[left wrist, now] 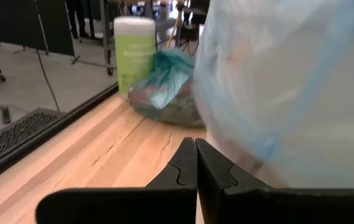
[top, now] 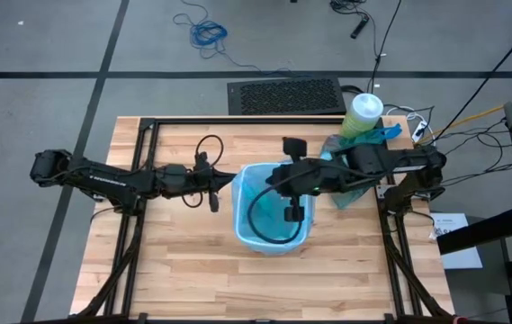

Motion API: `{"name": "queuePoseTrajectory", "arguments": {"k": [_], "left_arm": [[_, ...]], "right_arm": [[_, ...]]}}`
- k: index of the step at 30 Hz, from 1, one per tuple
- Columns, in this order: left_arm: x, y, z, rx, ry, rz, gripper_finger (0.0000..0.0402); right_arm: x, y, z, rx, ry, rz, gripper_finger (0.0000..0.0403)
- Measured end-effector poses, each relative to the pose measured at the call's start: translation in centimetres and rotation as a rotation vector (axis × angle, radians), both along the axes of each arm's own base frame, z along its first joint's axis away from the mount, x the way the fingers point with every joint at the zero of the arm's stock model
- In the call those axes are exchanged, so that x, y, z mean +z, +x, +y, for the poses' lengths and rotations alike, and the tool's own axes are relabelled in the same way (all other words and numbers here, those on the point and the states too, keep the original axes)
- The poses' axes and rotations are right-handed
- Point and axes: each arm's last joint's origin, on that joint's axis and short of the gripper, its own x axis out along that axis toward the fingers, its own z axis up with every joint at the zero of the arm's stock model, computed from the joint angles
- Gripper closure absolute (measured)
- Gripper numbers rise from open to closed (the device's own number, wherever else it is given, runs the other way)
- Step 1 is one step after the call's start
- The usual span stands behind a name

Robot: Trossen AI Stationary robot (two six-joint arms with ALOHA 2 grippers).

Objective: Place trash/remove bag and relplace
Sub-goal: Put the new blue trash bag inside the white trash bin

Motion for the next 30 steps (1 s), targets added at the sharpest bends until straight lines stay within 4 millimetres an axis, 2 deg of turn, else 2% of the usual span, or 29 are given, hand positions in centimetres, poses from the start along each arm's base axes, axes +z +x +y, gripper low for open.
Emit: {"name": "queuePoseTrajectory", "arguments": {"k": [5,10,13,18,24,26,30], "left_arm": [[0.4,-1.0,0.1,0.043,0.013,0.036,0.0402],[0.7,-1.8,0.2,0.049,0.016,0.057,0.0402],[1.1,-2.3,0.1,0.047,0.016,0.049,0.0402],[1.2,-2.4,0.1,0.045,0.032,0.051,0.0402],[1.5,-2.4,0.1,0.045,0.031,0.021,0.0402],[1.7,-2.4,0.1,0.046,0.029,0.0,0.0402],[1.6,-2.0,0.2,0.002,-0.005,-0.019,0.0402]], "right_arm": [[0.0,-1.1,0.6,0.011,-0.046,-0.006,0.0403],[-2.3,-2.3,0.8,-0.041,-0.117,0.003,0.0403],[-4.0,-4.4,0.7,-0.058,-0.107,-0.052,0.0403],[-6.3,-9.7,0.7,-0.087,-0.046,-0.23,0.0403],[-7.8,-15.0,0.6,-0.15,-0.049,-0.418,0.0403],[-8.9,-15.9,0.2,-0.192,-0.012,-0.438,0.0403],[-12.6,-16.1,-0.2,-0.225,0.012,-0.422,0.0403]]}}
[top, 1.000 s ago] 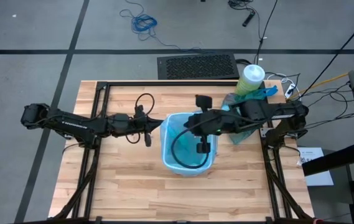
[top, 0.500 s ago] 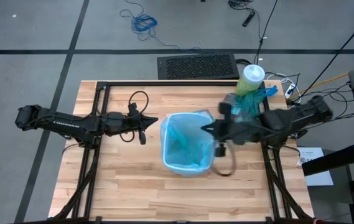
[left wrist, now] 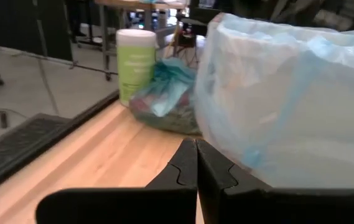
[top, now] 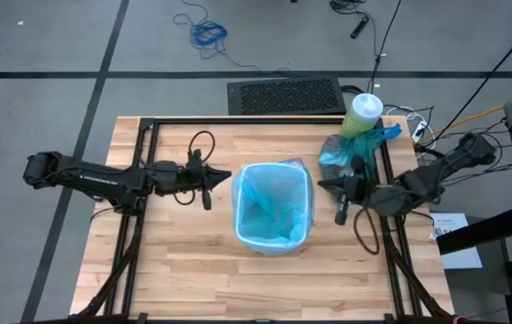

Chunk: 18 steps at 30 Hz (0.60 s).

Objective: Place trash/remove bag and relplace
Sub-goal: Put the new blue trash bag inside the white trash bin

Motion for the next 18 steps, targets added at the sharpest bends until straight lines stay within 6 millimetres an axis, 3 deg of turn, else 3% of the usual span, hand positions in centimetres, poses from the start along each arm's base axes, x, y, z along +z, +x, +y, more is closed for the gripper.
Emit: {"name": "queuePoseTrajectory", "arguments": {"k": [6,18], "left_arm": [[-0.8,1.3,0.6,0.011,-0.026,-0.016,0.0402],[-2.4,3.4,2.0,-0.031,-0.059,-0.051,0.0402]], "right_arm": [[-3.2,0.7,-1.0,-0.054,0.013,-0.062,0.0403],[-3.5,2.6,-2.7,-0.013,0.049,-0.076,0.0403]]}}
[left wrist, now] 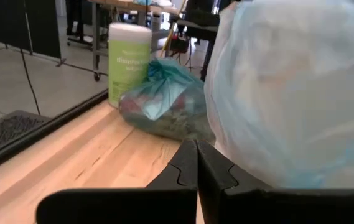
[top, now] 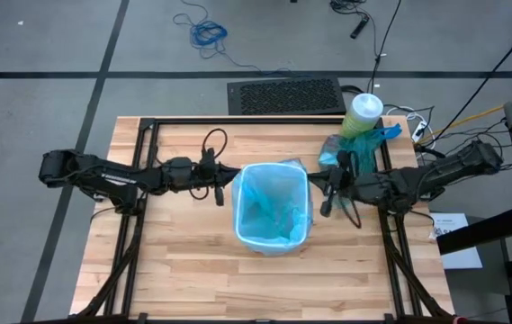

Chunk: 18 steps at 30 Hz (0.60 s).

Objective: Place trash/remove bag and relplace
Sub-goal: Put the new blue trash bag inside the white trash bin

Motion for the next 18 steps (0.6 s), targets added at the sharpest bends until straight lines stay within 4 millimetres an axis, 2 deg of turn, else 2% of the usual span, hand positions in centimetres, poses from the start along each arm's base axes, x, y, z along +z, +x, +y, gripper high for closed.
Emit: {"name": "queuePoseTrajectory", "arguments": {"k": [11,18], "left_arm": [[-0.4,0.2,0.0,-0.003,-0.003,0.012,0.0402],[-0.3,0.1,0.0,-0.001,0.004,0.015,0.0402]], "right_arm": [[-2.2,2.2,-0.2,-0.026,0.028,0.09,0.0403],[-2.7,2.6,-0.1,-0.03,0.029,0.111,0.0403]]}}
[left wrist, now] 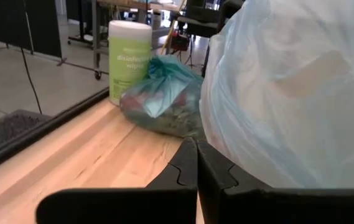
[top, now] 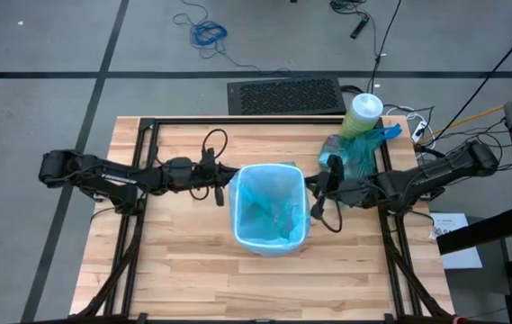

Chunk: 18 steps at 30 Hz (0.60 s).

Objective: Place trash/remove bag and relplace
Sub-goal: Put the new blue trash bag inside the white trash bin

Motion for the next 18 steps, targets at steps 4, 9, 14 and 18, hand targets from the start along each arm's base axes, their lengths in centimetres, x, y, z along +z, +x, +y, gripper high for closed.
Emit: {"name": "queuePoseTrajectory", "arguments": {"k": [4,9,14,18], "left_arm": [[0.7,-0.5,0.0,0.004,0.045,-0.016,0.0402],[1.8,-1.9,0.0,0.022,0.069,0.004,0.0402],[2.9,-3.5,-1.2,-0.033,0.038,0.004,0.0402],[3.6,-4.1,-3.3,-0.138,0.026,-0.028,0.0402]], "right_arm": [[1.0,-1.0,-0.3,0.004,-0.018,-0.03,0.0403],[2.3,-3.1,-0.7,0.01,-0.012,-0.061,0.0403],[1.8,-4.2,0.4,0.075,0.02,-0.001,0.0403],[1.6,-4.7,2.3,0.138,0.071,-0.01,0.0403]]}}
